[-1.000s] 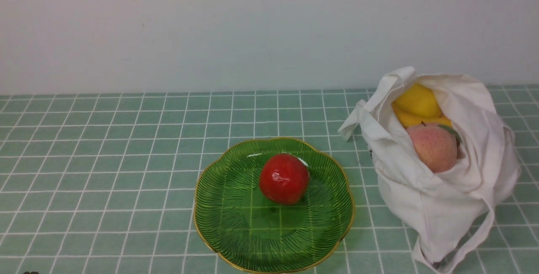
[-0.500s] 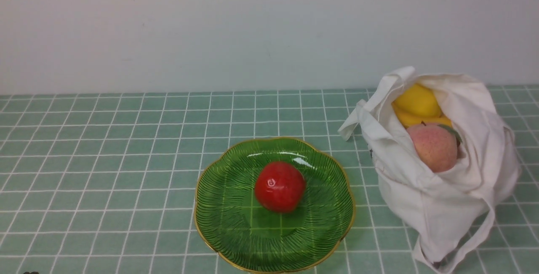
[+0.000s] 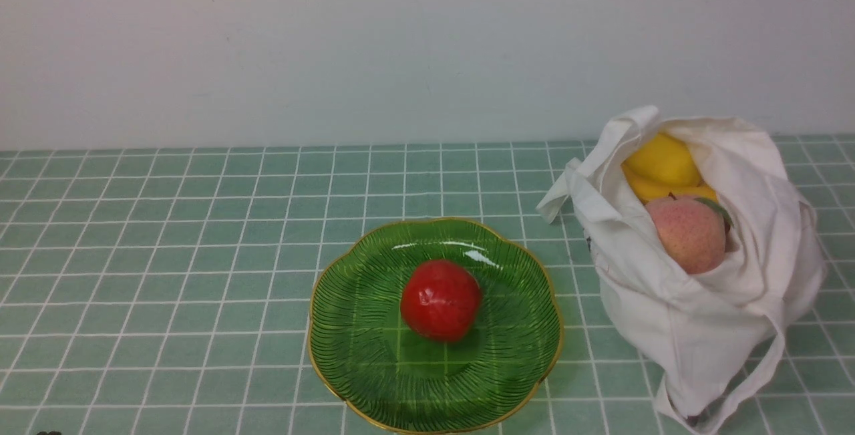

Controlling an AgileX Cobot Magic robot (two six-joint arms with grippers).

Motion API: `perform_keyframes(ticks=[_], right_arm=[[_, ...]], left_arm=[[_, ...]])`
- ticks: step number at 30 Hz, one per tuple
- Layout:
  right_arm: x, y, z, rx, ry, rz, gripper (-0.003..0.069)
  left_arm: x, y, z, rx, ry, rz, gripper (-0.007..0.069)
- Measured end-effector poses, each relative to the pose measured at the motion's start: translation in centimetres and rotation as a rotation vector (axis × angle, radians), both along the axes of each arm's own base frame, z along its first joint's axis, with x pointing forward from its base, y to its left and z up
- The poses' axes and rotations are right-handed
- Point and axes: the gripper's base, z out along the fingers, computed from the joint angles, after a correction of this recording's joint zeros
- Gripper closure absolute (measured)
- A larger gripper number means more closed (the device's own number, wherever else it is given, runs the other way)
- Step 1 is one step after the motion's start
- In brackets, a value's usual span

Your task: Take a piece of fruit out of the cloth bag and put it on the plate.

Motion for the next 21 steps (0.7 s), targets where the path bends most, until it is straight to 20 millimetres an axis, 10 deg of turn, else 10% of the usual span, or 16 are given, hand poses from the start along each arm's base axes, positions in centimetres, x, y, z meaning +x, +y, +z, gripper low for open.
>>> perform_keyframes(ticks=[8, 17, 21], right_arm=[[1.3, 1.0, -2.2, -0.119, 0.021, 0.005, 0.0671], [6.3, 1.0, -15.5, -0.311, 0.374, -0.382, 0.0673], [6.6, 0.6, -17.5, -0.308, 0.442, -0.452, 0.0673]], left_arm=[[0.0, 0.0, 0.0, 0.0, 0.0, 0.0, 0.0632], [0.0, 0.0, 0.0, 0.0, 0.0, 0.0, 0.0632], [0.0, 0.0, 0.0, 0.0, 0.001, 0.0, 0.0632]])
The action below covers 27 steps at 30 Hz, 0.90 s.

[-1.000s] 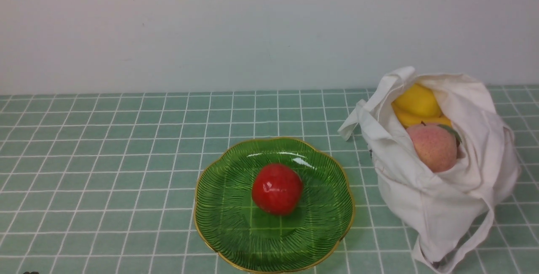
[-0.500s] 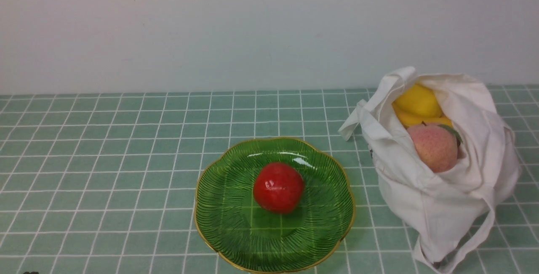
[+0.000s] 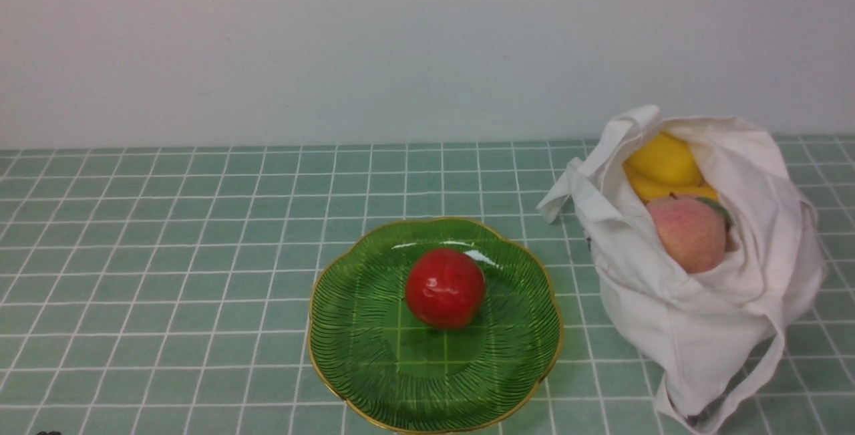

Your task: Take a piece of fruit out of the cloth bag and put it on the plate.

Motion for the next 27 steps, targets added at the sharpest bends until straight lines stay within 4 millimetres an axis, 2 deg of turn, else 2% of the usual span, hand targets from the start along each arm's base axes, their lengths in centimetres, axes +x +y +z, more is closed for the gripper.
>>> perform_keyframes(ticks=[27], right_arm=[[0.0, -0.05, 0.0, 0.005, 0.0, -0.012, 0.0673]], left_arm=[[0.0, 0.0, 0.0, 0.0, 0.0, 0.0, 0.0632]])
